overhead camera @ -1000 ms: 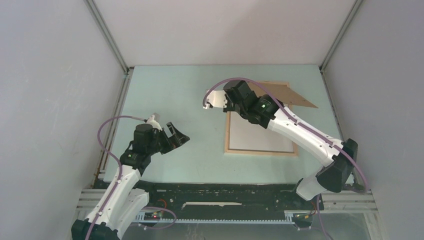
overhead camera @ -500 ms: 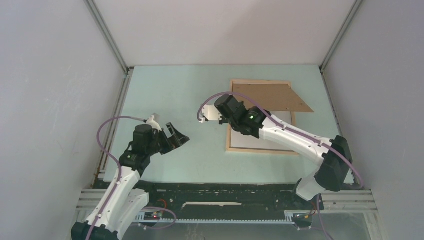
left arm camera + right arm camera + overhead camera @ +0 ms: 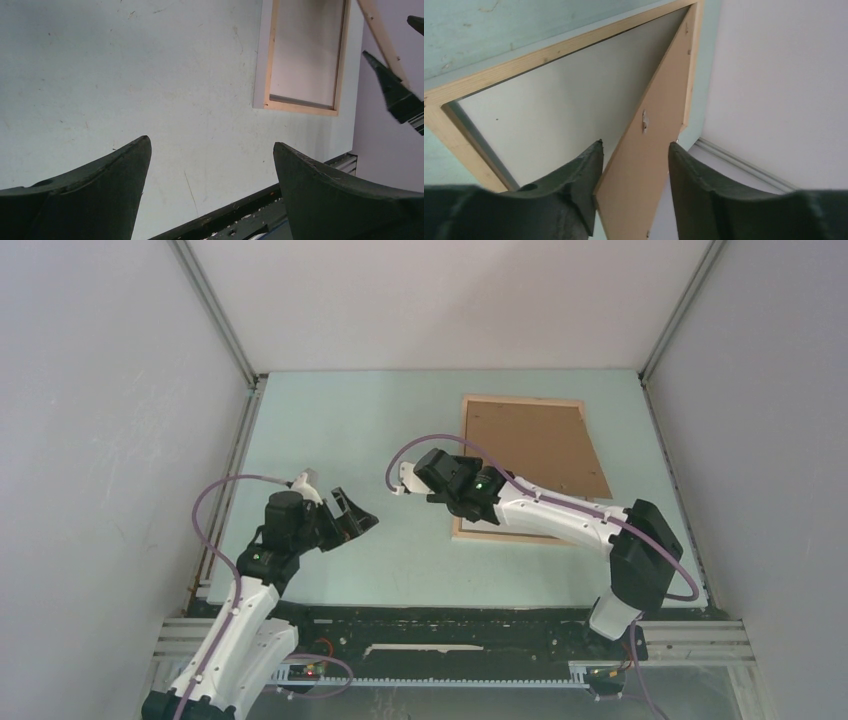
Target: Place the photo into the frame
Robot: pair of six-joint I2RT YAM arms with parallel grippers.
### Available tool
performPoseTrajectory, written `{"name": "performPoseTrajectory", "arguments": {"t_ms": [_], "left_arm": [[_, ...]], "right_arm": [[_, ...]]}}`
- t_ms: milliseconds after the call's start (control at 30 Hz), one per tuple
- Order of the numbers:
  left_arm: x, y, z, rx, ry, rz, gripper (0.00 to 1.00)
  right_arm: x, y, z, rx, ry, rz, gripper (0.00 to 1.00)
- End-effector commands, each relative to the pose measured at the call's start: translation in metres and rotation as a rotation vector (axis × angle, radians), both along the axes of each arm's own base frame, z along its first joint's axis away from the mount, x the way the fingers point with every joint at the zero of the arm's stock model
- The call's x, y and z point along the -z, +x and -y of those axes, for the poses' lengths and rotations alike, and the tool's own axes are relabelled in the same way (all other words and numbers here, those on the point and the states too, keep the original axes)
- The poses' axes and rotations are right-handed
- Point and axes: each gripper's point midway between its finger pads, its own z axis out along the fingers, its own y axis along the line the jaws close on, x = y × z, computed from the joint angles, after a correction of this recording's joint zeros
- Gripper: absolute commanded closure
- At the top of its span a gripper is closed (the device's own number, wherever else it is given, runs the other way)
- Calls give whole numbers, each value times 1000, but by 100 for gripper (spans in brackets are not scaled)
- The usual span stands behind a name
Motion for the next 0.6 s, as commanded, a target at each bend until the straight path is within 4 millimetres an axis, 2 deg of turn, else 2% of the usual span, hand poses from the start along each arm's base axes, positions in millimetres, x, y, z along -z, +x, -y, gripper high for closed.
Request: {"name": "performPoseTrajectory", "arguments": {"t_ms": [0,167,200,367,567], "left_arm": [[-32,5,5,42,-10,90,0],[-32,5,6,43,-10,89,0],[-32,5,5,40,-10,88,0],[-32,6,5,31,-15,85,0],[-34,8,8,24,-49,82,0]], "right_arm": [[7,-11,-3,34,65,-17,36],[6,-34,-8,37,129,-60,13],[5,-40,-9,42,147,-76,3],[4,-69,-11,84,235,-165,0],[14,-73,-8,174,297,-200,0]]}}
